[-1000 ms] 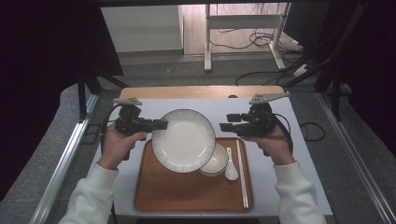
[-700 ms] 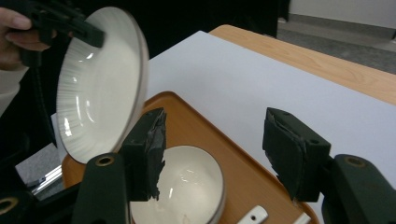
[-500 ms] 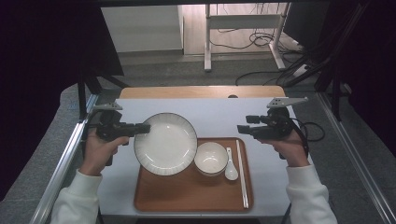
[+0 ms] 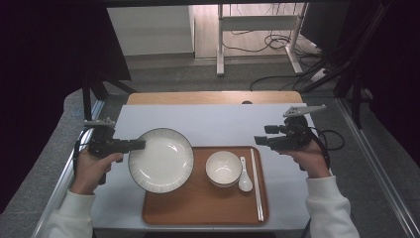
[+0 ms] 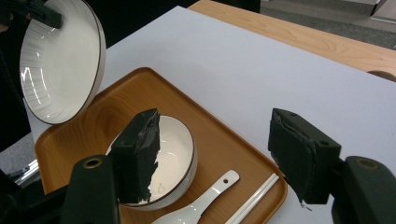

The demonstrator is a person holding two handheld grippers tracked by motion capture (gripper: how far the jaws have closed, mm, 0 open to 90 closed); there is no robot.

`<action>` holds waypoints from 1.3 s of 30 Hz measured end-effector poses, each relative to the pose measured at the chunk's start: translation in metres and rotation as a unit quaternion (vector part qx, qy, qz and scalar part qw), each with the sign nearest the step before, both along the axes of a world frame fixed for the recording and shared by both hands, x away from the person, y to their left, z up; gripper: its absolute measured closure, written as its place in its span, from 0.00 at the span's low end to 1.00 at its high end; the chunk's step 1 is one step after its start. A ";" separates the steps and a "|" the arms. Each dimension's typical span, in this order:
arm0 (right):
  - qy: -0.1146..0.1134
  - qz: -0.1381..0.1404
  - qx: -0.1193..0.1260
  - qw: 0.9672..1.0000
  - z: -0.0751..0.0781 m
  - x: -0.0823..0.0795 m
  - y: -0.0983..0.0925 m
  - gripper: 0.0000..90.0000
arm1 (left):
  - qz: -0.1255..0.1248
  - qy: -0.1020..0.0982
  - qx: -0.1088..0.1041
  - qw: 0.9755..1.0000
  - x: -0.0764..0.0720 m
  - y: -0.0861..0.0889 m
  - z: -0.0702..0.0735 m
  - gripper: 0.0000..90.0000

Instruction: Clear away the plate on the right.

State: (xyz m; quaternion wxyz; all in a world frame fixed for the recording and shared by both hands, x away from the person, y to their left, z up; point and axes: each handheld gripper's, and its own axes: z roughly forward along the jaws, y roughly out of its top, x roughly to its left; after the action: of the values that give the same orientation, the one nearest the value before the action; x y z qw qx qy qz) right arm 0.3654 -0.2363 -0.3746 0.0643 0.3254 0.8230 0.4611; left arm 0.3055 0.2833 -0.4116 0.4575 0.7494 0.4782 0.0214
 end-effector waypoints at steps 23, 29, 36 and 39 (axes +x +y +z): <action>0.011 0.005 -0.026 1.000 -0.006 0.002 0.004 0.37 | -0.046 0.059 0.033 0.997 0.007 -0.020 -0.049 0.90; 0.015 0.008 -0.027 1.000 -0.007 0.002 0.004 0.37 | -0.058 0.062 0.045 0.995 0.011 -0.028 -0.057 0.90; 0.014 0.009 -0.027 0.999 -0.007 0.002 0.003 0.37 | -0.048 0.057 0.074 0.994 0.022 -0.037 -0.068 0.92; 0.016 0.010 -0.028 0.999 -0.008 0.002 0.003 0.37 | -0.050 0.056 0.077 0.994 0.028 -0.039 -0.070 0.91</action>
State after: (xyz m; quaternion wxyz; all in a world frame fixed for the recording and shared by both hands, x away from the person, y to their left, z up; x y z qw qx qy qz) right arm 0.3678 -0.2331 -0.3823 0.0561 0.3226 0.8398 0.4331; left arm 0.3335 0.2445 -0.4818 0.3711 0.8054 0.4621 -0.0071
